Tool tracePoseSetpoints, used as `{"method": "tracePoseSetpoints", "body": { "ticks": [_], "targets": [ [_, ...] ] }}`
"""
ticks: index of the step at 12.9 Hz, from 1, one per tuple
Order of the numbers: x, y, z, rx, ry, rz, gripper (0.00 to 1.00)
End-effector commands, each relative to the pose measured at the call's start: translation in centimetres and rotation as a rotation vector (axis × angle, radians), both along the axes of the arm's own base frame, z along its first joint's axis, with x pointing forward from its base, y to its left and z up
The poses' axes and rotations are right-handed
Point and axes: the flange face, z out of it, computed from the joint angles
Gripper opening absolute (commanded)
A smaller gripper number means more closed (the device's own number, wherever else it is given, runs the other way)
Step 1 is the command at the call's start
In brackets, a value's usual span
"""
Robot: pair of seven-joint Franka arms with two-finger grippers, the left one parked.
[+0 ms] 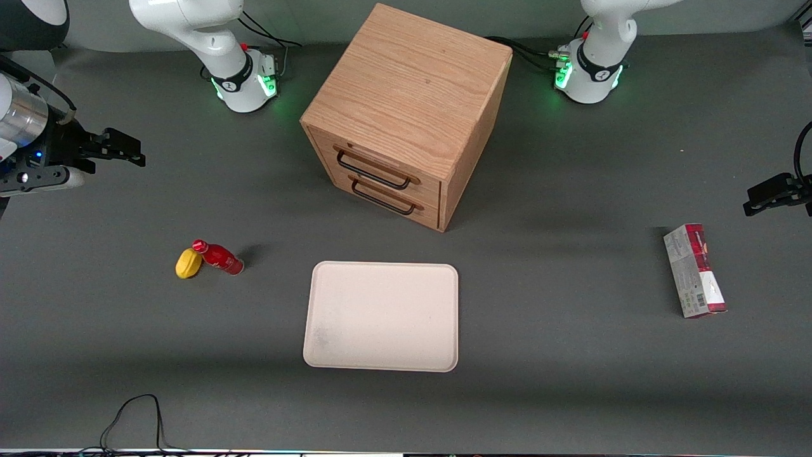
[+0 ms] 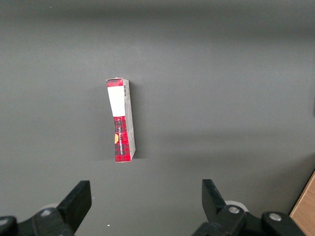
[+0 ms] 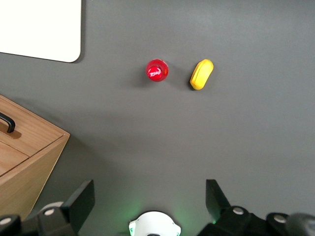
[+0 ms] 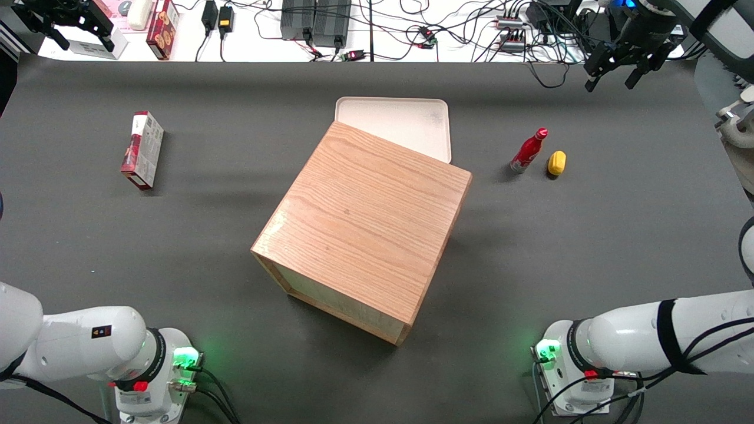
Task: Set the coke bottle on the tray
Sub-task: 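Move the right gripper down over the red Coca-Cola bottle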
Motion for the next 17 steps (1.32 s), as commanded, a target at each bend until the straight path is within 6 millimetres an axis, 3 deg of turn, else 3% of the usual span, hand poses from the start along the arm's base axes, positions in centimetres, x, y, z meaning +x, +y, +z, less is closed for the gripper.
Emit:
{"method": "tracePoseSetpoints", "body": {
  "ticks": [1, 3, 6, 8, 12, 15, 17],
  "targets": [
    [0.7, 0.0, 0.8, 0.016, -0.001, 0.0, 1.0],
    [2.5, 0.2, 1.1, 0.009, -0.001, 0.002, 1.0],
    [8.1, 1.3, 2.2, -0.007, 0.051, 0.01, 1.0],
    [10.7, 1.7, 1.7, -0.013, 0.077, 0.008, 1.0],
    [10.8, 1.6, 1.9, -0.01, 0.071, 0.008, 1.0],
    [9.6, 0.2, 0.6, 0.041, 0.106, -0.003, 1.0],
    [8.6, -1.2, -1.7, 0.053, 0.07, -0.024, 1.0]
  ]
}}
